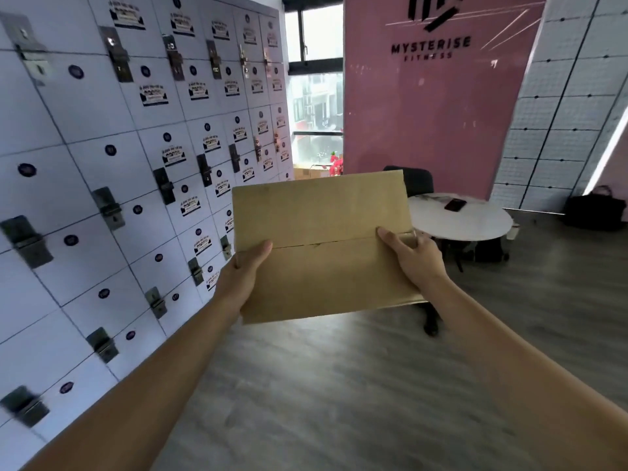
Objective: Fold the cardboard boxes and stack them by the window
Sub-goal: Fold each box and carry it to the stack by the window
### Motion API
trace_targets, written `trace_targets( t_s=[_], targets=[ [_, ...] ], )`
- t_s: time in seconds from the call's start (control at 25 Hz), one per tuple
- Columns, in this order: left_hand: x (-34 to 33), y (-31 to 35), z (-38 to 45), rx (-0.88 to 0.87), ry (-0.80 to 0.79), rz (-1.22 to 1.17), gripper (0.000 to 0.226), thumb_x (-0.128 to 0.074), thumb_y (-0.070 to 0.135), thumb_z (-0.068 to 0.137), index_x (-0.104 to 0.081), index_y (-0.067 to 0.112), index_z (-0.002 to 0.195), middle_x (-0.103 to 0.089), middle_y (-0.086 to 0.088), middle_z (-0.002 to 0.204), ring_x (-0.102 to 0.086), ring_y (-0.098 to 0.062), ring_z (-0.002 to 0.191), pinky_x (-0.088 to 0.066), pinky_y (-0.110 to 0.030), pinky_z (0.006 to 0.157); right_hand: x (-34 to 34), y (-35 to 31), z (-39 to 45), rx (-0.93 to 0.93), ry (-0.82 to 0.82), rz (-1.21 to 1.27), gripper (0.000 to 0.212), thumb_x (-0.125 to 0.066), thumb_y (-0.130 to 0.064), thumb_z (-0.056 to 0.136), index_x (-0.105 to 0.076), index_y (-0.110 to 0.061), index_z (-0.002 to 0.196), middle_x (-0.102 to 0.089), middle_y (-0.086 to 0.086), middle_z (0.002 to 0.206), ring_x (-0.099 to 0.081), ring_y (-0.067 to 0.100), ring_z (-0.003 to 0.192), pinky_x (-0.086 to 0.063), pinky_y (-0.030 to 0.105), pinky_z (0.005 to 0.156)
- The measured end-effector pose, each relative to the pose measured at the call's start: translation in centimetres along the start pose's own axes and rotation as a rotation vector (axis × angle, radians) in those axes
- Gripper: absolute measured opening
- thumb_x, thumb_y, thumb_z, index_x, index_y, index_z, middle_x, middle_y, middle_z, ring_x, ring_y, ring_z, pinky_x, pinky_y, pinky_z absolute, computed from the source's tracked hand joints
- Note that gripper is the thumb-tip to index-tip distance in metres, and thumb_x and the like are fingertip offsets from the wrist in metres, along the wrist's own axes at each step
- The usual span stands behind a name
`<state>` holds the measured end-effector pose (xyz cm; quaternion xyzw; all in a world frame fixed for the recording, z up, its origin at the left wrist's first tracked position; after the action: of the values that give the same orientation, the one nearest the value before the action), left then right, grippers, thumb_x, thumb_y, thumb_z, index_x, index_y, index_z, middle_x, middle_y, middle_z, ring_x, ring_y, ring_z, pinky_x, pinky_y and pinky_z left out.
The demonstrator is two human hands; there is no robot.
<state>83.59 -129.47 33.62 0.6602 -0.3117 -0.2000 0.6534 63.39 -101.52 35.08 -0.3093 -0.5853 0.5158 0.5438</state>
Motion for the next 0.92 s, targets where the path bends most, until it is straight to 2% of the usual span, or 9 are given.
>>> trace_targets(
  t_s=[0.12,0.2,0.28,0.4,0.48,0.56,0.72,0.84,0.92],
  targets=[
    [-1.5,1.3,8.7,-0.001,0.032,-0.012,0.099,-0.066,0.090,0.051,-0.058,0.028,0.128,-0.062,0.005,0.117,-0.059,-0.020,0.104,-0.045,-0.039,0.091,-3.7,-0.8,9.6,0.037,-0.039,-0.022,0.050,-0.064,-0.075,0.077,-0.064,-0.028,0.094,-0.068,-0.007,0.097,-0.064,0.019,0.094,-0.049,0.040,0.088],
    [-1.8,1.5,14.5,-0.012,0.045,0.002,0.093,-0.062,0.092,0.053,-0.056,0.032,0.125,-0.060,0.004,0.119,-0.058,-0.020,0.105,-0.044,-0.040,0.093,-7.0,-1.0,15.3,0.037,-0.075,-0.038,0.050,-0.062,-0.075,0.078,-0.062,-0.029,0.097,-0.068,-0.006,0.100,-0.063,0.019,0.095,-0.050,0.041,0.091],
    [-2.4,1.6,19.8,-0.028,0.031,0.030,0.101,-0.056,0.095,0.056,-0.055,0.029,0.132,-0.058,0.005,0.120,-0.056,-0.021,0.106,-0.043,-0.040,0.095,-9.7,-0.6,20.1,0.032,-0.097,-0.052,0.054,-0.060,-0.076,0.079,-0.062,-0.028,0.103,-0.067,-0.004,0.103,-0.063,0.019,0.096,-0.050,0.042,0.092],
    [-3.6,1.6,30.2,-0.029,0.029,0.027,0.116,-0.057,0.096,0.052,-0.050,0.023,0.142,-0.058,0.003,0.121,-0.059,-0.020,0.105,-0.047,-0.036,0.090,-13.8,0.2,28.4,0.018,-0.066,-0.030,0.063,-0.060,-0.075,0.079,-0.064,-0.022,0.111,-0.068,-0.004,0.103,-0.063,0.018,0.094,-0.050,0.040,0.088],
    [-4.8,2.2,36.9,-0.021,-0.006,0.040,0.111,-0.059,0.095,0.055,-0.051,0.026,0.142,-0.058,0.001,0.129,-0.059,-0.022,0.112,-0.049,-0.042,0.098,-16.0,0.2,33.6,-0.009,-0.033,-0.038,0.063,-0.061,-0.074,0.080,-0.065,-0.019,0.110,-0.068,-0.002,0.102,-0.063,0.018,0.093,-0.050,0.039,0.086],
    [-6.6,2.9,43.7,-0.007,-0.052,0.020,0.109,-0.061,0.094,0.054,-0.053,0.027,0.139,-0.059,-0.001,0.132,-0.058,-0.025,0.116,-0.045,-0.048,0.104,-17.6,0.1,39.0,-0.028,0.010,-0.034,0.058,-0.061,-0.072,0.081,-0.063,-0.020,0.107,-0.065,-0.005,0.098,-0.060,0.013,0.086,-0.046,0.034,0.076],
    [-11.4,4.5,55.7,-0.014,-0.112,0.010,0.101,-0.068,0.087,0.057,-0.058,0.026,0.136,-0.061,0.000,0.130,-0.060,-0.021,0.112,-0.048,-0.043,0.100,-19.4,0.9,49.6,-0.031,0.080,-0.035,0.047,-0.061,-0.071,0.082,-0.056,-0.029,0.103,-0.057,-0.018,0.088,-0.052,0.000,0.078,-0.037,0.023,0.062],
    [-15.7,4.6,64.8,-0.005,-0.126,0.014,0.098,-0.068,0.089,0.056,-0.060,0.029,0.133,-0.064,0.004,0.123,-0.061,-0.020,0.109,-0.048,-0.043,0.100,-21.1,3.0,58.4,-0.054,0.097,-0.025,0.049,-0.062,-0.069,0.083,-0.057,-0.028,0.109,-0.057,-0.018,0.090,-0.053,0.001,0.081,-0.039,0.028,0.070],
    [-18.2,4.8,70.5,0.008,-0.117,0.018,0.091,-0.066,0.086,0.062,-0.058,0.029,0.132,-0.063,0.008,0.113,-0.061,-0.015,0.100,-0.049,-0.036,0.087,-22.5,4.1,64.9,-0.045,0.088,-0.005,0.051,-0.063,-0.067,0.084,-0.059,-0.025,0.112,-0.060,-0.014,0.094,-0.056,0.005,0.084,-0.042,0.031,0.074]
  ],
)
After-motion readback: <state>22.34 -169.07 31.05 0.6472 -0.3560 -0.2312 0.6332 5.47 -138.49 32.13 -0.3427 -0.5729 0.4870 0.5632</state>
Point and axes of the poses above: each hand's wrist, its own z-axis towards the middle knuckle, its own x-axis out of the back of the hand, y = z × x, the point moved 8 cm from there along z, towards the middle knuckle
